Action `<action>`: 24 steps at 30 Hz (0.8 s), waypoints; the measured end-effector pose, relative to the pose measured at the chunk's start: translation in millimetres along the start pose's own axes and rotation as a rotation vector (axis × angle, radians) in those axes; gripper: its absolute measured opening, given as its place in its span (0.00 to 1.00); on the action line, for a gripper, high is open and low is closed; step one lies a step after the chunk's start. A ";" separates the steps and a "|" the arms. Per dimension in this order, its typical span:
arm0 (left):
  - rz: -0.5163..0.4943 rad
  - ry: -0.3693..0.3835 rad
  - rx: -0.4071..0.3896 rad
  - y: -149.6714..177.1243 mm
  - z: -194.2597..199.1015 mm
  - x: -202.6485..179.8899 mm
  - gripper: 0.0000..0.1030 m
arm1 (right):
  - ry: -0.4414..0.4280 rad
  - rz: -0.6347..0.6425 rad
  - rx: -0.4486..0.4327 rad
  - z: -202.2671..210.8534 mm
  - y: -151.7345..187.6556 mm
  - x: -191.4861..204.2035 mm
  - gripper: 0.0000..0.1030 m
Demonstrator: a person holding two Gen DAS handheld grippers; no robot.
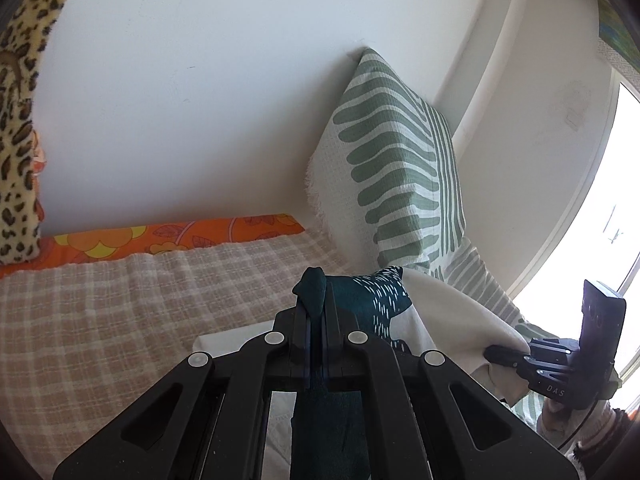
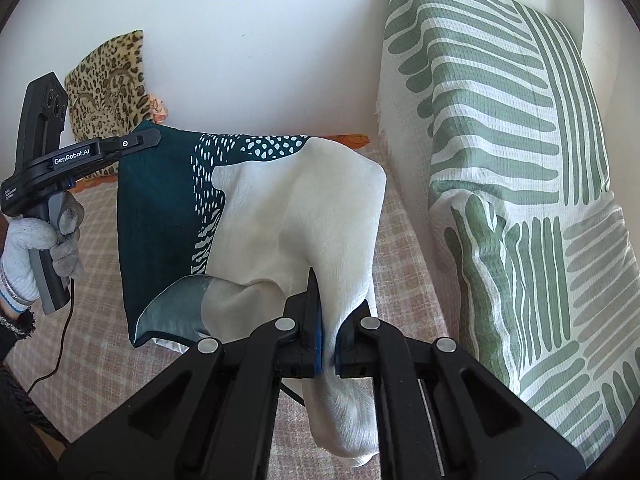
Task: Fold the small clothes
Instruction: 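Carry the folded bundle with both tools toward the green-striped pillow, then lower the bundle onto the bed beside the pillow and open both tools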
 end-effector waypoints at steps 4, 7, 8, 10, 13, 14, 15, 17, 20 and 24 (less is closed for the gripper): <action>0.020 -0.075 0.016 1.9 -25.2 23.9 0.02 | -0.082 -0.063 0.016 -36.0 7.8 -14.8 0.04; 0.017 -0.144 0.028 5.6 -37.8 36.6 0.02 | -0.145 -0.094 0.043 -59.6 15.2 -18.6 0.05; 0.015 -0.163 0.038 6.3 -42.2 40.1 0.03 | -0.160 -0.101 0.055 -65.5 17.1 -19.2 0.05; 0.010 -0.205 0.079 7.6 -49.8 45.0 0.08 | -0.212 -0.131 0.079 -72.3 21.3 -20.9 0.06; 0.021 -0.259 0.098 5.6 -49.7 51.2 0.17 | -0.188 -0.134 0.106 -71.2 24.8 -23.7 0.24; 0.020 -0.263 0.081 4.2 -44.4 51.1 0.18 | -0.162 -0.137 0.109 -68.1 25.6 -26.7 0.33; 0.013 -0.277 0.060 2.5 -38.7 50.2 0.21 | -0.125 -0.146 0.103 -63.4 25.8 -31.2 0.47; -0.006 -0.276 0.031 0.8 -28.5 44.0 0.23 | -0.073 -0.156 0.064 -50.4 21.9 -38.1 0.48; -0.046 -0.249 0.026 5.2 -18.1 26.0 0.23 | -0.022 -0.173 -0.033 -29.8 8.3 -43.6 0.48; -0.114 -0.207 0.043 19.0 -17.8 -1.6 0.23 | -0.045 -0.160 -0.105 -27.6 -21.3 -37.2 0.48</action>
Point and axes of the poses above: each gripper's, at about its wrist camera, not at the fingertips, and z roughly against the way its jaws point, x to its left, y to its underside, the point moved 2 cm from there along -z, roughly the way its jaws point, and after that the axes turned 12 degrees about z, right-handed, at the moved point
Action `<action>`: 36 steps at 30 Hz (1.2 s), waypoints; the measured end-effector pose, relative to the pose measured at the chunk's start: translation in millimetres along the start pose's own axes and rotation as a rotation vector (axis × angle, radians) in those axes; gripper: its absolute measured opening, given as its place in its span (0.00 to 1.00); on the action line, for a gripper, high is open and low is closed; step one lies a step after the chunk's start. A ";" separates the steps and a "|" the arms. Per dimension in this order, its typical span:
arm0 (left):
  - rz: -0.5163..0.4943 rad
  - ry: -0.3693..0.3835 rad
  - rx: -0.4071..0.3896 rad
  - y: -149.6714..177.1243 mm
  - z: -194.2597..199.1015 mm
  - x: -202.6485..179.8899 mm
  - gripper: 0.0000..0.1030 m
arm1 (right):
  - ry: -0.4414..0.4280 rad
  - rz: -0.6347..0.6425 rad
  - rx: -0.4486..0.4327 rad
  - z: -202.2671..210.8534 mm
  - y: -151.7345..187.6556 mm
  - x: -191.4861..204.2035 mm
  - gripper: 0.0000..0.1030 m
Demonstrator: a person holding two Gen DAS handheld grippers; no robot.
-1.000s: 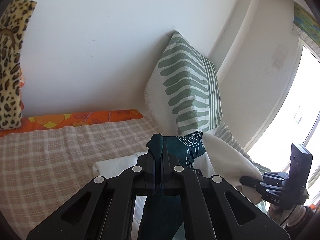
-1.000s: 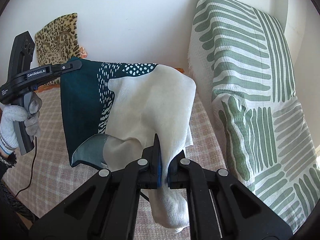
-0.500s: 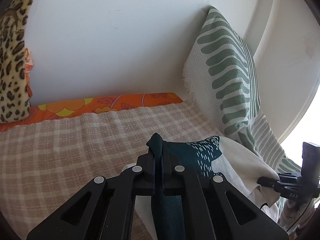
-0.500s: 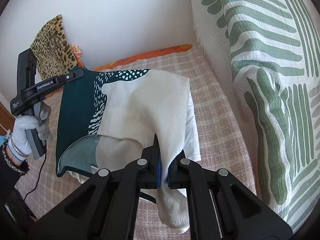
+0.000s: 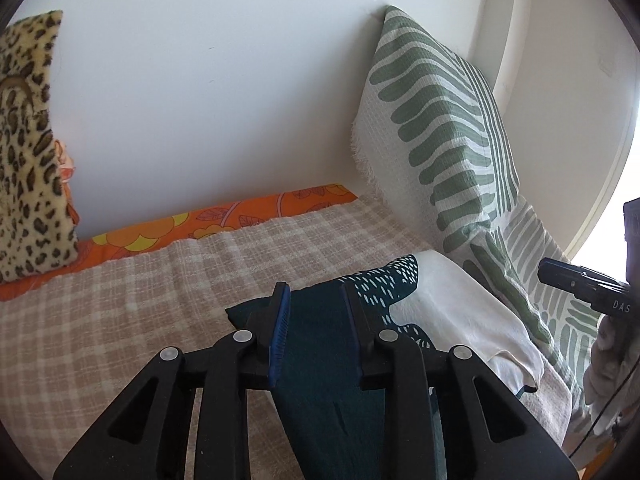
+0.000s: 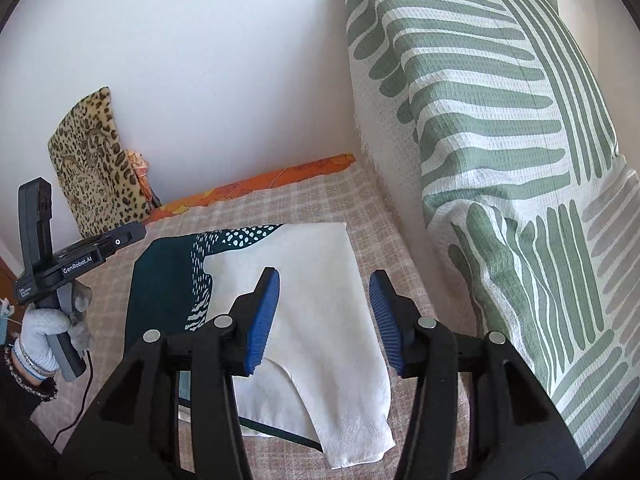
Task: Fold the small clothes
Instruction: 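Lower the bundle onto the bed beside the pillow and open both tools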
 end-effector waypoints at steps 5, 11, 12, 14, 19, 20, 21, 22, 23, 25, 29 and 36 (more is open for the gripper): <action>0.014 0.009 0.033 9.6 -13.0 -9.7 0.23 | -0.121 -0.011 -0.021 -32.5 -24.5 33.6 0.38; -0.014 -0.045 0.088 28.3 -35.3 -1.1 0.23 | -0.155 0.076 0.065 -98.2 -37.3 84.1 0.31; -0.012 -0.055 0.096 30.2 -39.0 2.0 0.23 | -0.132 0.081 0.091 -109.6 -36.1 86.6 0.31; 0.000 -0.077 0.106 32.8 -44.0 9.6 0.23 | -0.081 0.065 0.134 -129.6 -33.1 82.7 0.31; -0.002 -0.106 0.114 35.7 -46.9 17.8 0.23 | -0.040 -0.030 0.198 -155.3 -23.6 60.2 0.31; -0.009 -0.109 0.113 35.9 -45.5 16.9 0.23 | -0.027 -0.036 0.207 -157.7 -21.3 57.2 0.31; -0.017 -0.112 0.109 36.0 -43.4 15.9 0.23 | -0.024 -0.044 0.212 -159.5 -19.7 55.1 0.31; -0.024 -0.116 0.105 36.2 -41.1 14.6 0.23 | -0.027 -0.054 0.213 -159.8 -18.4 53.3 0.31; -0.029 -0.116 0.102 36.5 -38.8 13.6 0.23 | -0.027 -0.060 0.214 -159.6 -17.9 52.1 0.31; -0.033 -0.115 0.099 36.5 -35.3 11.6 0.28 | -0.027 -0.069 0.219 -160.2 -18.2 50.6 0.32; -0.033 -0.116 0.084 36.0 -26.5 9.3 0.38 | -0.012 -0.083 0.216 -153.1 -20.1 49.2 0.33; -0.043 -0.110 0.059 33.1 -11.5 0.0 0.48 | 0.032 -0.071 0.191 -132.8 -23.7 47.8 0.33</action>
Point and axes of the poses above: each gripper's, at about its wrist camera, not at the fingertips, and z roughly against the way its jaws point, x to its left, y to its underside, the point moved 2 cm from there along -z, roughly the way its jaws point, and after that the axes turned 12 degrees about z, right-handed, at the moved point
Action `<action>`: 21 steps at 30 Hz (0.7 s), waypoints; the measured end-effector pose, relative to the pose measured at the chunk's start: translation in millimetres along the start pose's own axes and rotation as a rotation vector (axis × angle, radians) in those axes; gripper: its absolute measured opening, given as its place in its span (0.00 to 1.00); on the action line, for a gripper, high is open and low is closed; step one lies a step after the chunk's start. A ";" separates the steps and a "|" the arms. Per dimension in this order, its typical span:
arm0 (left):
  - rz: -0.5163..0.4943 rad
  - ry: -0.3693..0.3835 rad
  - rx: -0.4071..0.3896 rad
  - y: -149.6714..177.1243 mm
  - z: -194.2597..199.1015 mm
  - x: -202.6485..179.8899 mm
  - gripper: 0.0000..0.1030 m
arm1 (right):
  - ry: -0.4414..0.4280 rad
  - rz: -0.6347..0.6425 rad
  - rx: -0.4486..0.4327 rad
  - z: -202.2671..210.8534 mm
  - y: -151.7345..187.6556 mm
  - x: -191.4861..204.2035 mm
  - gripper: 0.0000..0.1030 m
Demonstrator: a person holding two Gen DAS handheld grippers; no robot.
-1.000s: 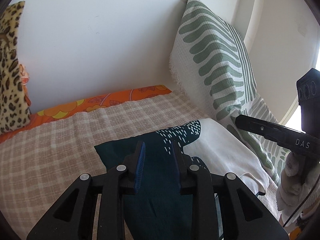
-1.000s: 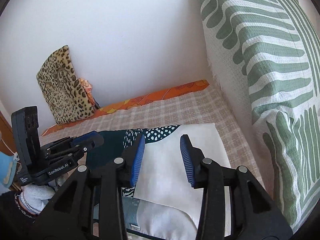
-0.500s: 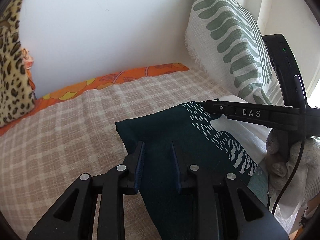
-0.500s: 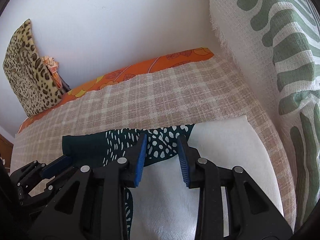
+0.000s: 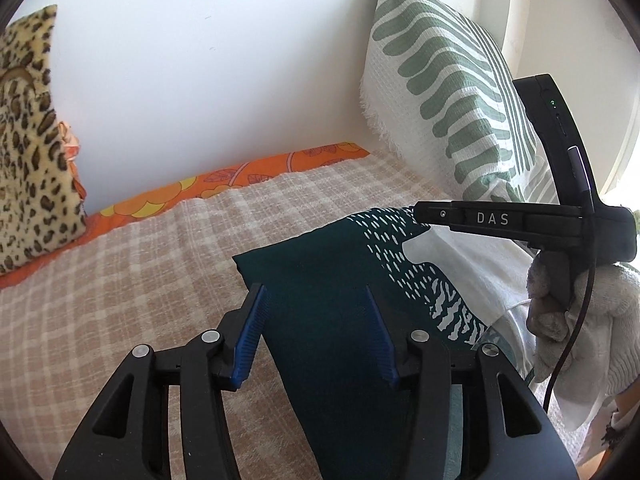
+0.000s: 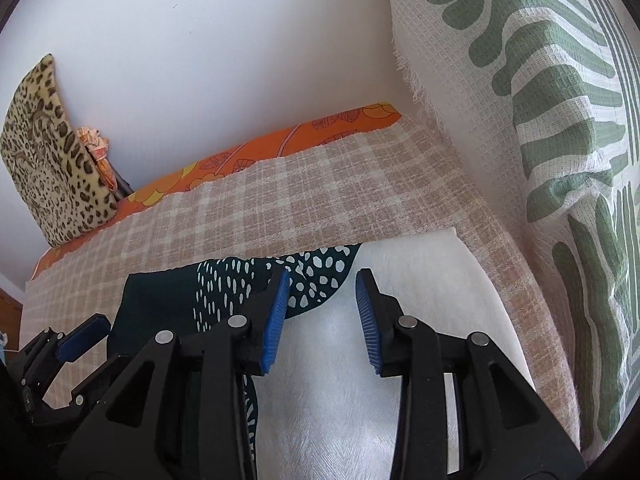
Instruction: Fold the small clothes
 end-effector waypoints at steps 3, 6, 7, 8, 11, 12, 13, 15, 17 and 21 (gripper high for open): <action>-0.005 0.008 -0.008 -0.5 9.4 -3.4 0.49 | 0.007 -0.006 -0.011 10.6 0.3 -2.3 0.34; -0.013 0.005 -0.024 -0.5 21.5 -6.7 0.60 | 0.014 -0.002 -0.023 23.9 1.2 -1.4 0.36; -0.014 0.004 -0.033 -0.6 26.6 -7.3 0.61 | 0.018 -0.002 -0.029 29.4 1.9 -0.7 0.36; -0.014 0.004 -0.039 -0.3 32.0 -7.8 0.62 | 0.022 -0.004 -0.037 35.2 2.6 0.1 0.37; -0.009 0.012 -0.050 -0.4 49.7 -7.9 0.68 | 0.030 -0.012 -0.062 54.7 5.9 4.7 0.38; -0.008 0.017 -0.056 0.0 56.9 -7.5 0.68 | 0.038 -0.011 -0.070 61.7 7.1 7.4 0.40; -0.008 0.021 -0.062 0.6 64.4 -7.3 0.68 | 0.042 -0.006 -0.076 68.2 8.3 10.8 0.41; -0.011 0.025 -0.078 2.3 80.2 -6.1 0.72 | 0.045 0.005 -0.091 83.5 11.5 20.0 0.41; -0.011 0.029 -0.095 5.2 97.1 -3.8 0.77 | 0.054 0.016 -0.109 100.5 15.7 31.0 0.45; -0.012 0.043 -0.117 13.0 131.1 0.2 0.78 | 0.092 0.037 -0.170 139.2 27.8 54.3 0.65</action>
Point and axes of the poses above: each gripper's, at about its wrist camera, not at the fingertips, and z roughly against the way its jaws point, x to its left, y to its underside, the point moved 2 cm from there along -z, roughly the way its jaws point, and after that the axes turned 12 degrees about z, right-handed, at the moved point
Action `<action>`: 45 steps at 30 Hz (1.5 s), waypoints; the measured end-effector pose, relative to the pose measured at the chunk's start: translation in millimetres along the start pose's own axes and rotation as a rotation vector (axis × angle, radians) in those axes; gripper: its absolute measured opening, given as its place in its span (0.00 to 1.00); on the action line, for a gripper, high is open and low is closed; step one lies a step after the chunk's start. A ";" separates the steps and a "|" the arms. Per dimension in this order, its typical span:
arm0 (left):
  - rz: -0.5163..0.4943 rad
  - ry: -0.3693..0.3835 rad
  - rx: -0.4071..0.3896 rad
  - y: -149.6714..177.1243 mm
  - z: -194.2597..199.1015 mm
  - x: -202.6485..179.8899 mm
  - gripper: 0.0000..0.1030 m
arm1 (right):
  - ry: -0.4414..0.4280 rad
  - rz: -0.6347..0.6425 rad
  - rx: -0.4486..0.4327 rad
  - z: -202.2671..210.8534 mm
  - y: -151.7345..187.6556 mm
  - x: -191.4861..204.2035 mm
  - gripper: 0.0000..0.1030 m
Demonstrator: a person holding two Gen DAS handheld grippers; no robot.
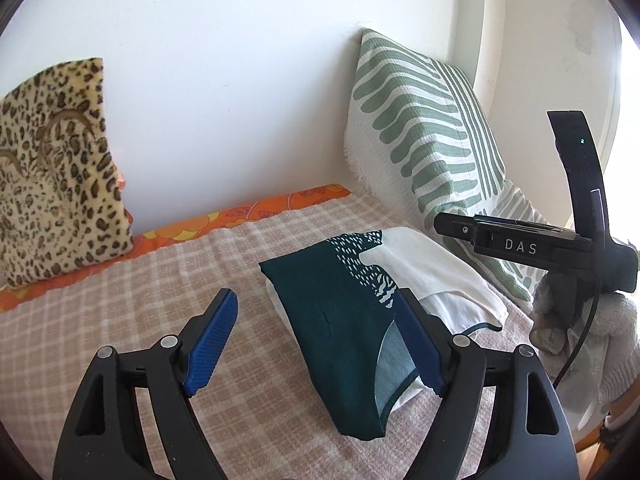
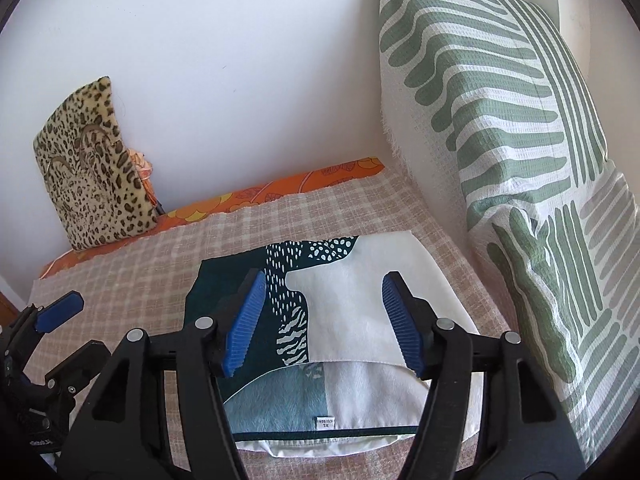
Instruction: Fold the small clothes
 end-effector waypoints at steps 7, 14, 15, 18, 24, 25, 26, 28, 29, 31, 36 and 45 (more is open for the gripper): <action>-0.020 0.018 -0.039 14.4 57.6 0.9 0.79 | 0.053 -0.021 -0.082 62.6 18.5 23.8 0.83; -0.044 0.016 -0.082 32.4 105.0 1.0 0.84 | 0.095 -0.044 -0.113 103.3 50.0 45.2 0.88; -0.045 0.016 -0.088 35.6 111.6 1.9 0.86 | 0.105 -0.042 -0.120 109.0 55.9 49.4 0.89; -0.046 0.022 -0.097 45.2 129.5 4.2 0.98 | 0.118 -0.046 -0.125 121.7 71.0 59.0 0.89; -0.062 -0.003 -0.113 65.8 156.6 11.2 1.00 | 0.140 -0.077 -0.155 141.7 94.7 70.5 0.93; -0.065 -0.007 -0.108 69.6 159.2 11.9 1.00 | 0.145 -0.084 -0.163 144.6 99.0 71.8 0.94; -0.068 -0.011 -0.105 73.0 161.8 12.4 1.00 | 0.151 -0.090 -0.168 147.0 103.1 73.3 0.95; -0.078 -0.021 -0.108 80.0 166.8 13.0 1.00 | 0.158 -0.092 -0.173 149.2 109.9 76.2 0.98; -0.082 -0.023 -0.110 82.9 169.0 13.1 1.00 | 0.162 -0.091 -0.175 150.1 113.3 78.0 0.99; -0.089 -0.024 -0.116 88.3 173.1 13.8 1.00 | 0.168 -0.087 -0.176 151.1 117.9 80.8 0.99; -0.079 -0.023 -0.132 100.0 182.5 19.9 1.00 | 0.189 -0.071 -0.197 153.8 124.9 89.0 1.00; -0.063 -0.028 -0.121 116.3 186.9 29.0 1.00 | 0.191 -0.068 -0.212 152.2 132.4 96.0 1.00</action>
Point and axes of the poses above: each gripper's, at about its wrist camera, not at the fingertips, and z roughly against the way its jaws point, x to its left, y to its underside, the point moved 2 cm from there along -z, roughly the way its jaws point, and after that the axes turned 12 degrees about z, right-handed, at the moved point
